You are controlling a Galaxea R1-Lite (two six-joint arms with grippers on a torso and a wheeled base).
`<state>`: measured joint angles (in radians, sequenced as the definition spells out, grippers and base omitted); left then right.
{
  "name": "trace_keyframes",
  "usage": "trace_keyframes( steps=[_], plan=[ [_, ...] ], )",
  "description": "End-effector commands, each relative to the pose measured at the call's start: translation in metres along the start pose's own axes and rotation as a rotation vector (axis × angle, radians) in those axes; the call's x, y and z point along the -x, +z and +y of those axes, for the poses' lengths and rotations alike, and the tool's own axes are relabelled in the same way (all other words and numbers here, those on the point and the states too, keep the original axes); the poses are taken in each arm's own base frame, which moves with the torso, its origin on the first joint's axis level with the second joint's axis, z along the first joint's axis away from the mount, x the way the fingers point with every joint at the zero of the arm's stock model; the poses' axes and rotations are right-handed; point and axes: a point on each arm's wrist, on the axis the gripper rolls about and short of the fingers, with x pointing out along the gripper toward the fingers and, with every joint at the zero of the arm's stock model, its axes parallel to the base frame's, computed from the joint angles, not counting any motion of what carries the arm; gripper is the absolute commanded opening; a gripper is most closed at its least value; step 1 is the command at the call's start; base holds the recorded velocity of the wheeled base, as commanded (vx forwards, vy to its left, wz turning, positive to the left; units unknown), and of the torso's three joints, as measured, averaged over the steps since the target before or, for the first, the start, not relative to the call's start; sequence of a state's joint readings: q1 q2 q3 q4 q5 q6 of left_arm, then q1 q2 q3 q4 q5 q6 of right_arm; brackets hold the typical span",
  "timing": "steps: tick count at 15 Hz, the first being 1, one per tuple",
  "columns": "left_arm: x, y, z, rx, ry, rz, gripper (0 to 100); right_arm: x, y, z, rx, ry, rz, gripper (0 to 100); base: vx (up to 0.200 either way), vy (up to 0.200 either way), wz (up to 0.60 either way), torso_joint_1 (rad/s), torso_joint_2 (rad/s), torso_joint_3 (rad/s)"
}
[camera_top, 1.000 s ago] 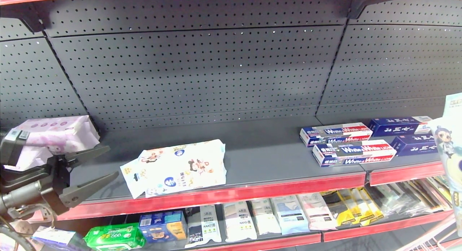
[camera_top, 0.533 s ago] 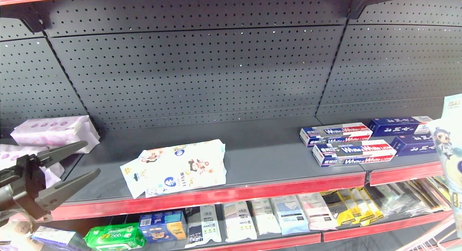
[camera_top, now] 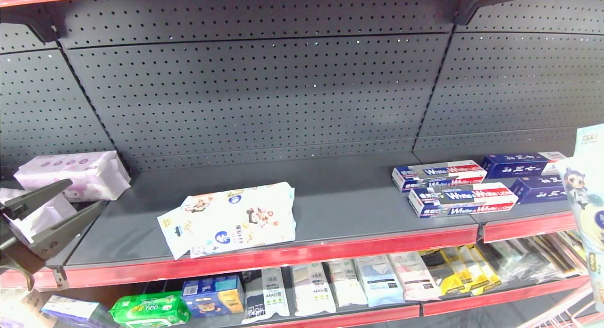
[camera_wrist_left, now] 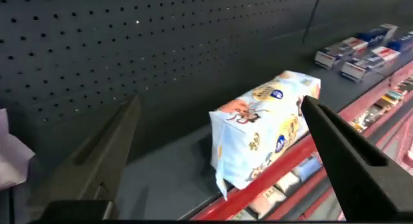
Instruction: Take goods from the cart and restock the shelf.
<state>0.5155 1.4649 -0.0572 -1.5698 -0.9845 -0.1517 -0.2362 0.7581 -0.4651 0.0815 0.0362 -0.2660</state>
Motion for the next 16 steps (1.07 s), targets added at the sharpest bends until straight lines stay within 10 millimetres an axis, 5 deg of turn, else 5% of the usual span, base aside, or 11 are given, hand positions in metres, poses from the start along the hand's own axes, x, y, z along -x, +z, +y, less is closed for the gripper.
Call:
trace_keyframes(
  steps=[1,7,13,16],
  plan=[
    [-0.002,0.000,-0.001,0.002,0.048,-0.010,100,0.000,0.000,0.000,-0.001,0.000,-0.002,0,0.000,0.000,0.00,0.000,0.00,0.000],
    [0.000,0.000,-0.013,0.069,0.285,0.009,100,0.001,0.000,0.000,0.001,-0.002,-0.009,0,0.000,0.000,0.00,0.000,0.00,0.000],
    [0.029,0.031,-0.074,0.121,0.152,0.079,100,0.006,0.003,0.000,-0.014,0.003,-0.037,0,0.000,0.000,0.00,0.000,0.00,0.000],
    [0.057,0.028,-0.101,0.135,0.149,0.116,100,0.010,-0.003,0.002,-0.009,0.009,-0.050,0,0.000,0.000,0.00,0.000,0.00,0.000]
  ],
)
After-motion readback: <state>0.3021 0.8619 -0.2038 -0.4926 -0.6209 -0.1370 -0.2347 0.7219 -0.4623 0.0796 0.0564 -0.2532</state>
